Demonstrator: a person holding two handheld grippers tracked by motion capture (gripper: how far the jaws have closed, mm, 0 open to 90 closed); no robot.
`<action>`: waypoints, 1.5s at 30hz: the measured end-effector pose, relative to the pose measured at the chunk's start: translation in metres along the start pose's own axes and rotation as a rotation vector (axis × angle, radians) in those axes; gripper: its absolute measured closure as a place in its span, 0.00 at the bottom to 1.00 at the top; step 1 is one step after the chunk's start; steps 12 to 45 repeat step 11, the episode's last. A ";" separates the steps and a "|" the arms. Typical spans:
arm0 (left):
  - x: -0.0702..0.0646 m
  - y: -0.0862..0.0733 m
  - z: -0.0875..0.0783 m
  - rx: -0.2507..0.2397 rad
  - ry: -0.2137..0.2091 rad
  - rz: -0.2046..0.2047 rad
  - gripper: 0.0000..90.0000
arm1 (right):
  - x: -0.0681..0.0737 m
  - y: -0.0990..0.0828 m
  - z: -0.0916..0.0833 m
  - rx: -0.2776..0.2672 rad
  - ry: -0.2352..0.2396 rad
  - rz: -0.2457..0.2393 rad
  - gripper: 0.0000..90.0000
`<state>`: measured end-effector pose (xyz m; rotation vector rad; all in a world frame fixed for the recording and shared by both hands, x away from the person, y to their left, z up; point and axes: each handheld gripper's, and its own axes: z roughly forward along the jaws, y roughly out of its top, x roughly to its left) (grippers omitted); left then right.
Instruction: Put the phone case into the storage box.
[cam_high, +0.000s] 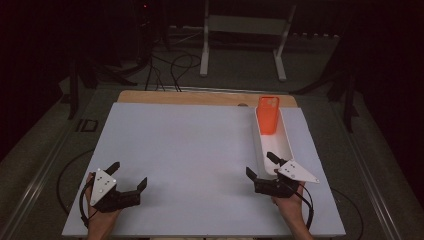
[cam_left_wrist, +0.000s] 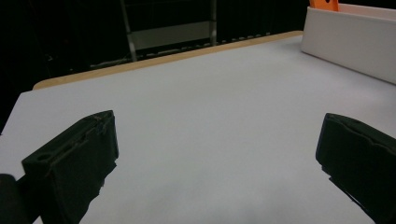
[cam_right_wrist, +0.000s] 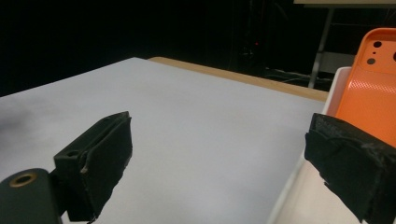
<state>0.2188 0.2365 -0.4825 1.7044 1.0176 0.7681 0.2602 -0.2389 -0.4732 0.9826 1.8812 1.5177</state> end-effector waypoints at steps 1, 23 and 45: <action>0.000 0.000 0.001 0.001 0.000 0.000 0.00 | 0.000 -0.001 0.000 0.004 -0.001 0.004 0.09; -0.001 0.000 0.003 0.007 0.006 0.001 0.00 | -0.003 -0.005 -0.004 0.006 -0.003 0.001 0.09; -0.001 0.000 0.003 0.007 0.006 0.001 0.00 | -0.003 -0.005 -0.004 0.006 -0.003 0.001 0.09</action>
